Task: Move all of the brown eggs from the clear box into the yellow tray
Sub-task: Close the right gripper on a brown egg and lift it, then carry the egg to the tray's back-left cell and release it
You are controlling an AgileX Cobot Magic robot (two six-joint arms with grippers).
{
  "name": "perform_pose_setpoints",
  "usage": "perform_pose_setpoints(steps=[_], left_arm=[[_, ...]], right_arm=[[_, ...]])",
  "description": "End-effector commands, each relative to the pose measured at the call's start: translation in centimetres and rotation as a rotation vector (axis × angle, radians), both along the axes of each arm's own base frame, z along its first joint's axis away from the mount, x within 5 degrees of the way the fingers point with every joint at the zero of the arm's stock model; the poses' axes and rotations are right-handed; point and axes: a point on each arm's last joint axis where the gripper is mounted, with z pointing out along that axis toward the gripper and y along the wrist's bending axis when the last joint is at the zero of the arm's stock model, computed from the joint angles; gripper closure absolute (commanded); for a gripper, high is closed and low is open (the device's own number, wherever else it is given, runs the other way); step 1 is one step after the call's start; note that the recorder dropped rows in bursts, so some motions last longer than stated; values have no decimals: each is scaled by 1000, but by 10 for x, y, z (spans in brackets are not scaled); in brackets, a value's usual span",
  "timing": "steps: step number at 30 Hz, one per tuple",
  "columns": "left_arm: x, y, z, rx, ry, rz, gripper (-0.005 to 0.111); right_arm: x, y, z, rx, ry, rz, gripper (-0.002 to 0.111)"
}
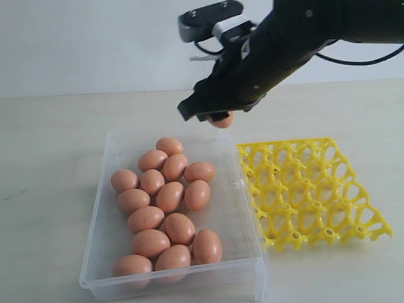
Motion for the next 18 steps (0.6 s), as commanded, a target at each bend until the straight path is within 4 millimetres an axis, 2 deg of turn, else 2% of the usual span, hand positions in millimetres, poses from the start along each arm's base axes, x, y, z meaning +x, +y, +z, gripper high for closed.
perform_pose_setpoints(steps=[1, 5, 9, 14, 18], left_arm=[[0, 0, 3, -5, -18, -1, 107], [0, 0, 3, -5, -18, -1, 107], [0, 0, 3, -5, -18, -1, 107], [0, 0, 3, -5, -18, -1, 107], [0, 0, 3, -5, -18, -1, 107]], right_arm=[[11, -35, -7, 77, -92, -111, 108], [18, -62, -26, 110, -136, -193, 108], [21, -79, -43, 143, -206, -242, 108], [26, -83, -55, 181, -250, -273, 108], [32, -81, -80, 194, -182, -326, 108]])
